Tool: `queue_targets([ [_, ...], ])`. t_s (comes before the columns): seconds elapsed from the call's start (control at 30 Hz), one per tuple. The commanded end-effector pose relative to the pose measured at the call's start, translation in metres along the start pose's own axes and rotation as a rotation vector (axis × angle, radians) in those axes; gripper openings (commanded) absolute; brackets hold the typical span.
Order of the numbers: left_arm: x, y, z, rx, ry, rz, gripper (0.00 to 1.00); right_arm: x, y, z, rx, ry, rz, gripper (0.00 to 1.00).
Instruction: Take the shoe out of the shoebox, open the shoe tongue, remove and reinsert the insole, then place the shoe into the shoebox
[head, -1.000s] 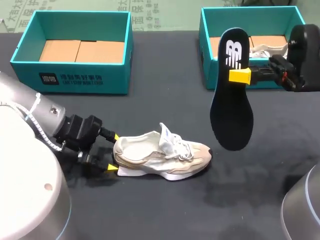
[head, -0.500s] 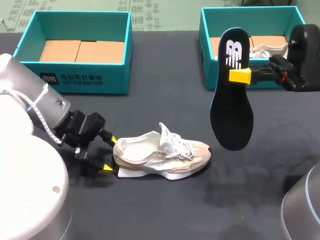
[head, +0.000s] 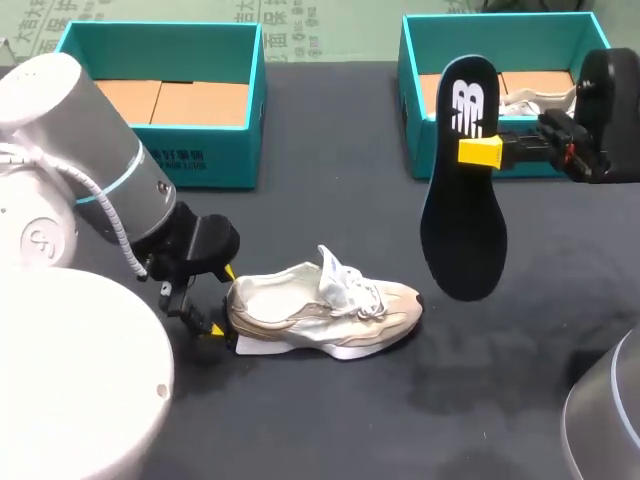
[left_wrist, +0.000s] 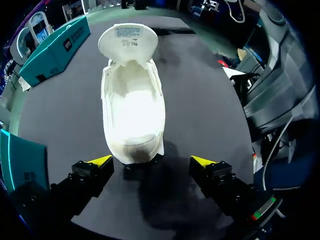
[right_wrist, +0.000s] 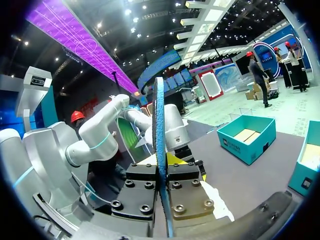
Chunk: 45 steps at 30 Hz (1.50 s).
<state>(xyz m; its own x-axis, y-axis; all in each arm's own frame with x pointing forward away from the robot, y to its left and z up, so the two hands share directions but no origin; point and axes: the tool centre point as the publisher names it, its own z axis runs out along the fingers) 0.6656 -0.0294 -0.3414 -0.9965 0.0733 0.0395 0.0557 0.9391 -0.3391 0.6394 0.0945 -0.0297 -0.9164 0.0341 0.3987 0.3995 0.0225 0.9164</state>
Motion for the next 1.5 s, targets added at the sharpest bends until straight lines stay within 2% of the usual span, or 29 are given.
queue_targets([
  [0.03, 0.007, -0.002, -0.007, -0.092, -0.028, -0.001, 1.0, 0.0, -0.001, 0.001, 0.001, -0.002, 0.002, 0.0],
  [0.17, 0.006, -0.003, -0.006, -0.089, -0.029, -0.001, 1.0, 0.0, -0.001, 0.001, 0.001, -0.002, 0.002, 0.0],
  [0.3, 0.003, -0.011, 0.0, -0.129, 0.009, 0.036, 1.0, 0.0, -0.001, 0.001, 0.001, -0.002, 0.002, 0.0],
  [0.57, -0.002, -0.017, 0.005, -0.162, -0.008, 0.047, 1.0, 0.0, -0.001, 0.001, 0.001, -0.002, 0.002, 0.0],
  [0.77, -0.01, -0.01, -0.001, -0.206, -0.047, 0.021, 1.0, 0.0, -0.001, 0.001, 0.001, -0.002, 0.002, 0.0],
  [1.2, -0.02, -0.003, -0.002, -0.226, -0.046, 0.0, 1.0, 0.0, -0.001, 0.001, 0.001, -0.002, 0.002, 0.0],
  [1.33, -0.021, -0.016, -0.021, -0.195, -0.072, 0.037, 1.0, 0.0, -0.001, 0.001, 0.001, -0.002, 0.002, 0.0],
  [1.5, -0.037, -0.034, -0.032, -0.175, -0.088, 0.049, 1.0, 0.0, -0.001, 0.001, 0.001, -0.002, 0.002, 0.0],
])
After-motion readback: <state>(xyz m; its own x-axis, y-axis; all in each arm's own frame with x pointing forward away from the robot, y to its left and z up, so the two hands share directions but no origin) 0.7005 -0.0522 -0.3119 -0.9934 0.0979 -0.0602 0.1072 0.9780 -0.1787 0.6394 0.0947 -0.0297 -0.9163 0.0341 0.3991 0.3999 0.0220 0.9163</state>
